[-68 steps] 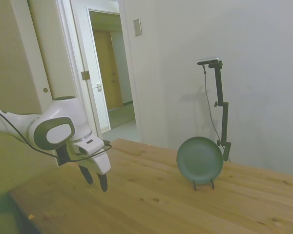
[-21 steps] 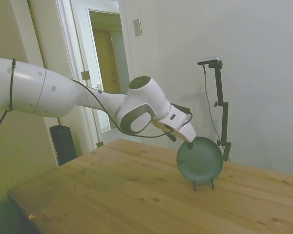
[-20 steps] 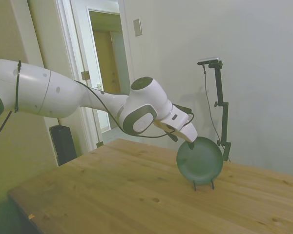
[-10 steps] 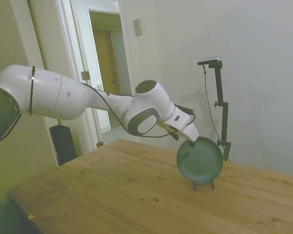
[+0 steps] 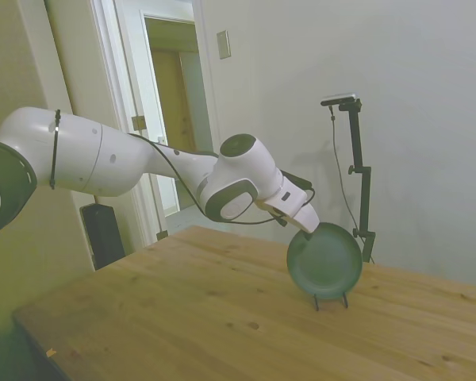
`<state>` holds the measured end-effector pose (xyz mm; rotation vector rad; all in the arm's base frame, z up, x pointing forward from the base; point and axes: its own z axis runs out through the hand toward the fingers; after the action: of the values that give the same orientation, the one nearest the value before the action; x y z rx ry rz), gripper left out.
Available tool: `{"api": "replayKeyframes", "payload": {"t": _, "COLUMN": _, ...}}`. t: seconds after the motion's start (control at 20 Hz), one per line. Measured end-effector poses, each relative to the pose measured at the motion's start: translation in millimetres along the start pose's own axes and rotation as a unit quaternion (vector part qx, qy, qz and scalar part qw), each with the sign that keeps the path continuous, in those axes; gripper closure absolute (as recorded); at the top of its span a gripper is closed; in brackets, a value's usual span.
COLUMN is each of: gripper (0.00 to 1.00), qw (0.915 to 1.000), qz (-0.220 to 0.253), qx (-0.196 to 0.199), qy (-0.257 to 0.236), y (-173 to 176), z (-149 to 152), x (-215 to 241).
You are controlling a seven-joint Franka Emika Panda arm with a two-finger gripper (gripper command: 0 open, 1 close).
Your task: Unload the plate
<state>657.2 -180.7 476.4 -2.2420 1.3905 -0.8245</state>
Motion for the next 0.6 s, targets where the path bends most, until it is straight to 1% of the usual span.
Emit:
{"api": "replayKeyframes", "payload": {"t": 0.3, "gripper": 1.0, "qw": 1.0, "qz": 0.004, "qx": 0.001, "qy": -0.004, "y": 3.1, "z": 4.5, "x": 0.1}}
{"api": "replayKeyframes", "payload": {"t": 0.6, "gripper": 1.0, "qw": 1.0, "qz": 0.005, "qx": 0.005, "qy": -0.003, "y": 1.8, "z": 2.8, "x": 2.6}}
